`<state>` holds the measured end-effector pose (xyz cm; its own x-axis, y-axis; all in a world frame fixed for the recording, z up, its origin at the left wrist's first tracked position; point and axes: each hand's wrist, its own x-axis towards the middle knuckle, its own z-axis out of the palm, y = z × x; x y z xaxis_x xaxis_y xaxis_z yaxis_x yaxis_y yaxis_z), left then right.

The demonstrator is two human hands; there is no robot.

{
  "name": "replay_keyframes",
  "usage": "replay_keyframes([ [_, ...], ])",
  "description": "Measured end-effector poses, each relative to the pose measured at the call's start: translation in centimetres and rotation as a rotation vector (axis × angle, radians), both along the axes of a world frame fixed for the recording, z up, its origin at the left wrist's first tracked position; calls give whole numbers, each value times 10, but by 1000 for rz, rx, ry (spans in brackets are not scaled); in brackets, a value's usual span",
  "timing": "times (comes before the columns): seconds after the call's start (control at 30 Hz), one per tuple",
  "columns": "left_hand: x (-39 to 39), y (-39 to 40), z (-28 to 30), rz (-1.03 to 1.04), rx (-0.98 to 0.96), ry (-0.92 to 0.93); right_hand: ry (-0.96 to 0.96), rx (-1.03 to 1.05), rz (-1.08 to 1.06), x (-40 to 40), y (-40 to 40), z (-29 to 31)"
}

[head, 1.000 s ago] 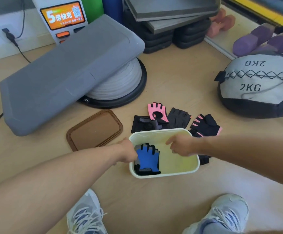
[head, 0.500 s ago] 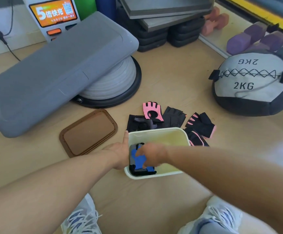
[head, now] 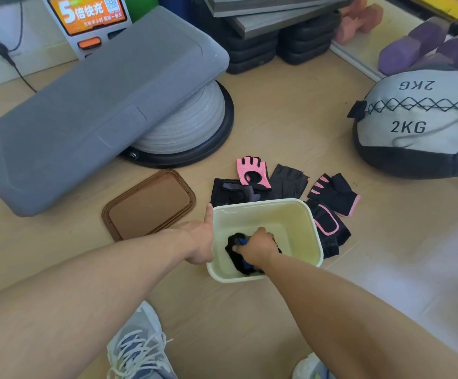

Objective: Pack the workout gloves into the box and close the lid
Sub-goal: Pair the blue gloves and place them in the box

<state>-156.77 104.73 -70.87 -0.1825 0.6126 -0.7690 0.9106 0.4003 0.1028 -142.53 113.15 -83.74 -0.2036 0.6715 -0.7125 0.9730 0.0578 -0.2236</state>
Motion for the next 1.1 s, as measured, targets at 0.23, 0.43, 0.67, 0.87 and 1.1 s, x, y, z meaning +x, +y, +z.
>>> replay_keyframes([
  [0.23,2,0,2,16,-7,7,595,-248,-462,-5,2,4],
  [0.43,3,0,4,6,-14,14,357,-133,202,-12,-7,-2],
  [0.67,4,6,4,22,-2,73,170,-216,576,-20,4,26],
  [0.87,3,11,7,8,104,182,136,-681,462,-25,57,110],
  [1.1,4,14,3,-29,211,175,747,-216,-481,20,154,134],
])
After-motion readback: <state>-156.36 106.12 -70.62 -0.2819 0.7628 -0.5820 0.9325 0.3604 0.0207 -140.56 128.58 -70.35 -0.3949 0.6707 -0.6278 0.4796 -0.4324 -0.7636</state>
